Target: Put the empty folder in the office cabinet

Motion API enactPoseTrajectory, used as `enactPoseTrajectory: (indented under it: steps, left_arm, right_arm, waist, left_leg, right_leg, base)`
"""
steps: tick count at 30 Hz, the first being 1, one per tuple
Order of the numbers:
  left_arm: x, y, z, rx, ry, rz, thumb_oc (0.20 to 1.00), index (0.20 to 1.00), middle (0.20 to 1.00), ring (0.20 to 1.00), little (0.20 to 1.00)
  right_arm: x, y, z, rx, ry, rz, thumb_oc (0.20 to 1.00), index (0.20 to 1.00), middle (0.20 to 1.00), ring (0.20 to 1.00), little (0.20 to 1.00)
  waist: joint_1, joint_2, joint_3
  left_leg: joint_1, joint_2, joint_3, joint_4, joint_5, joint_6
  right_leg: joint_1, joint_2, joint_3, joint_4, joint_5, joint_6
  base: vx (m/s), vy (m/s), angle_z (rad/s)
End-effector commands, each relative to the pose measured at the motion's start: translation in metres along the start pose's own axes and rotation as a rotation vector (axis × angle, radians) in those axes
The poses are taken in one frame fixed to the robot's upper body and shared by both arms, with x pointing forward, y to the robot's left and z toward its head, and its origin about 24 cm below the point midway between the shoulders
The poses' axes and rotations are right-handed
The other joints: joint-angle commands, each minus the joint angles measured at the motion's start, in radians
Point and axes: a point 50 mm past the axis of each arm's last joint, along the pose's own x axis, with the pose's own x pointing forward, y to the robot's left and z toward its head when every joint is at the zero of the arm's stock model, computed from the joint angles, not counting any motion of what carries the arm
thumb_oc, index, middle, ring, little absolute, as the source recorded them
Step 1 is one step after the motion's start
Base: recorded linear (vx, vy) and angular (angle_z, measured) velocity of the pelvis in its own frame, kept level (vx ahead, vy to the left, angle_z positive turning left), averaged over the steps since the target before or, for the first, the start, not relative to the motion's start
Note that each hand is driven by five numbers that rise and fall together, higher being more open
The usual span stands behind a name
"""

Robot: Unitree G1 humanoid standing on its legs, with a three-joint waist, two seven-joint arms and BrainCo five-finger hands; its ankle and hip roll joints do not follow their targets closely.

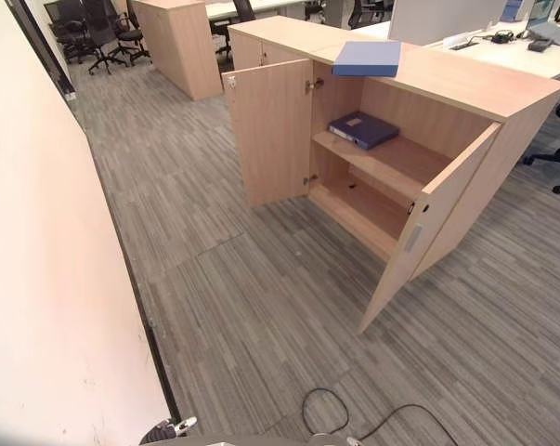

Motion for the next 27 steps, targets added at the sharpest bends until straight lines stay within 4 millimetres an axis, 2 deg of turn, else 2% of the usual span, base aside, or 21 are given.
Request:
enactPoseTrajectory:
  steps: [1, 6, 12, 21, 27]
  left_arm:
    - [0.004, -0.002, 0.031, -0.011, -0.129, 0.023, 1.0, 1.0, 1.0, 1.0, 1.0]
    - [0.004, -0.002, 0.027, -0.002, -0.113, 0.032, 1.0, 1.0, 1.0, 1.0, 1.0]
    - [0.0, -0.001, 0.045, 0.1, -0.225, 0.04, 1.0, 1.0, 1.0, 1.0, 1.0]
    - [0.004, -0.005, 0.026, 0.061, -0.113, -0.013, 1.0, 1.0, 1.0, 1.0, 1.0]
    - [0.006, -0.004, 0.021, 0.09, -0.069, -0.005, 1.0, 1.0, 1.0, 1.0, 1.0]
  right_arm:
    - [0.001, 0.006, 0.013, 0.029, -0.018, 0.006, 1.0, 1.0, 1.0, 1.0, 1.0]
    - [0.0, 0.008, 0.013, 0.044, -0.019, 0.011, 1.0, 1.0, 1.0, 1.0, 1.0]
    - [0.0, 0.011, 0.014, 0.058, -0.027, 0.0, 1.0, 1.0, 1.0, 1.0, 1.0]
    - [0.0, 0.008, 0.014, 0.035, -0.022, 0.013, 1.0, 1.0, 1.0, 1.0, 1.0]
    - [0.0, 0.01, 0.013, 0.01, -0.029, 0.027, 1.0, 1.0, 1.0, 1.0, 1.0]
  waist:
    - [-0.008, -0.026, 0.028]
    - [-0.005, -0.029, 0.033]
    - [0.003, -0.034, 0.04]
    - [-0.004, -0.032, 0.035]
    - [-0.009, -0.035, 0.029]
  left_leg:
    - [0.034, -0.006, 0.033, -0.033, -0.068, -0.053]
    - [0.031, -0.006, 0.03, -0.033, -0.067, -0.052]
    - [0.029, -0.005, 0.03, -0.033, -0.067, -0.052]
    - [0.036, -0.002, 0.035, -0.033, -0.069, -0.053]
    - [0.041, 0.0, 0.039, -0.033, -0.071, -0.053]
  right_leg:
    - [0.086, -0.062, -0.033, -0.253, 0.208, 0.11]
    - [0.085, -0.061, -0.036, -0.253, 0.21, 0.11]
    - [0.084, -0.064, -0.044, -0.253, 0.212, 0.113]
    - [0.089, -0.064, -0.043, -0.253, 0.21, 0.111]
    - [0.09, -0.061, -0.035, -0.253, 0.211, 0.108]
  base:
    - [-0.01, -0.005, 0.05]
    - [0.0, -0.001, 0.01]
    - [0.0, 0.0, 0.01]
    - [0.0, 0.0, 0.0]
    - [0.0, 0.0, 0.0]
